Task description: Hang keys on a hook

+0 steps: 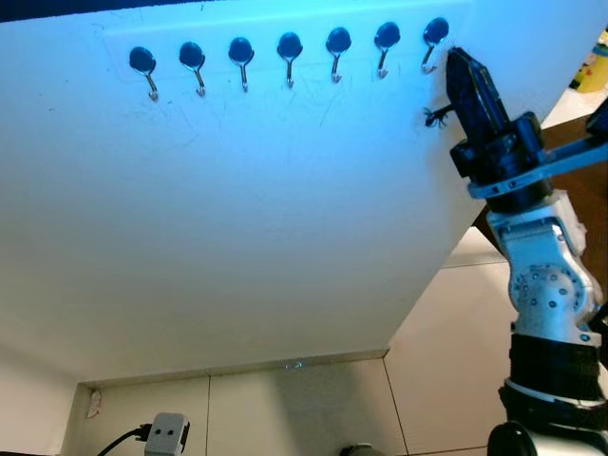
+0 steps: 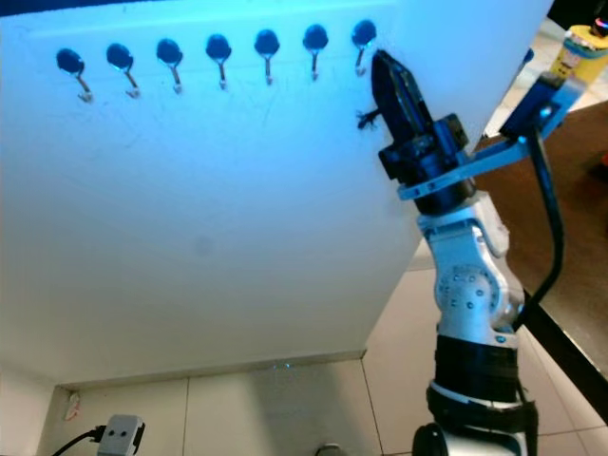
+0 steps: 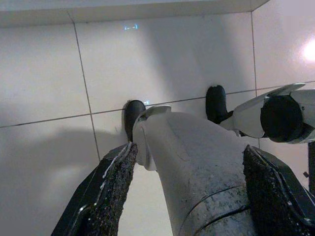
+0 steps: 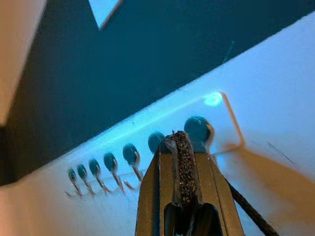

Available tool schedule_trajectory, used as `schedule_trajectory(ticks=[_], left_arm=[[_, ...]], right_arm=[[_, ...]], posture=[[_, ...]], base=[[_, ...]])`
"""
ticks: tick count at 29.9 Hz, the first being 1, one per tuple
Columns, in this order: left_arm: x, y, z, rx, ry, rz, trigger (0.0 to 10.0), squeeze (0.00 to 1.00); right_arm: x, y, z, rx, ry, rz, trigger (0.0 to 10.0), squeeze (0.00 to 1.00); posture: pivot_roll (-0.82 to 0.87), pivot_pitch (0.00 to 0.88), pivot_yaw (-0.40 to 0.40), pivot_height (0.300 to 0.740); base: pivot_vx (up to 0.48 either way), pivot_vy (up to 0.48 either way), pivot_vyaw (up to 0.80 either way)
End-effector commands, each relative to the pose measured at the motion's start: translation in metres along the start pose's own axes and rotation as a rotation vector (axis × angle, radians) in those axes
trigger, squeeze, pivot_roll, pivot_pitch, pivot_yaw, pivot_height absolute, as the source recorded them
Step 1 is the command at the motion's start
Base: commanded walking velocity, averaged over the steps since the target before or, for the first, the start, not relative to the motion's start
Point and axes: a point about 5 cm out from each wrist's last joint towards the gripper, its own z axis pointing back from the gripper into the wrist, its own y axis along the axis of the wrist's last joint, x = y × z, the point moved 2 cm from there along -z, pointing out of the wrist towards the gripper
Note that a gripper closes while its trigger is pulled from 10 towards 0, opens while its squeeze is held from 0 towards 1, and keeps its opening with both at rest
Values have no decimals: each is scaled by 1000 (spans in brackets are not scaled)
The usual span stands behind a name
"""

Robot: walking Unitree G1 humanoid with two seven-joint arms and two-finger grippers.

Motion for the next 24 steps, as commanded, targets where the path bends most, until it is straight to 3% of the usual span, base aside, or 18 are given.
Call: schedule_trajectory(ticks=[1,12,13,14,16,17,19,20,21,22,24], left_arm=[[2,-20,4,-66,-8,28,10000,0],[2,-18,3,-64,-8,25,10000,0],[3,-18,3,-65,-10,24,10000,0],[4,-18,3,-68,-16,22,10000,0],[4,-18,3,-68,-16,22,10000,0],[4,-18,2,-68,-20,22,10000,0],[4,-18,2,-68,-20,22,10000,0],[4,-18,2,-67,-22,26,10000,0],[4,-20,4,-72,-30,29,10000,0],[4,-20,4,-72,-30,29,10000,0],[3,-22,5,-83,-36,26,10000,0]], right_arm=[[-1,2,-3,20,7,-29,10000,0],[1,-11,3,-68,-23,29,10000,0],[-2,-13,6,-83,-8,25,10000,0],[-12,-6,21,-85,68,-13,10000,0],[-12,-6,21,-85,68,-13,10000,0],[-18,-3,37,-104,98,-40,10000,0],[-18,-3,37,-104,98,-40,10000,0],[-20,-3,55,-158,94,-55,10000,0],[-25,-19,103,-354,62,-83,10000,0],[-25,-19,103,-354,62,-83,10000,0],[-32,-31,131,-476,35,-116,10000,0]], posture=[[-5,112,79,740],[-7,110,78,740],[-7,111,77,740],[6,109,65,740],[6,109,65,740],[9,108,63,740],[9,108,63,740],[8,109,61,740],[-4,116,71,740],[-4,116,71,740],[-13,122,76,740]], base=[[0,0,0],[0,0,0],[0,0,0],[0,0,0],[0,0,0],[0,0,0],[0,0,0],[0,0,0],[0,0,0],[0,0,0],[0,0,0]])
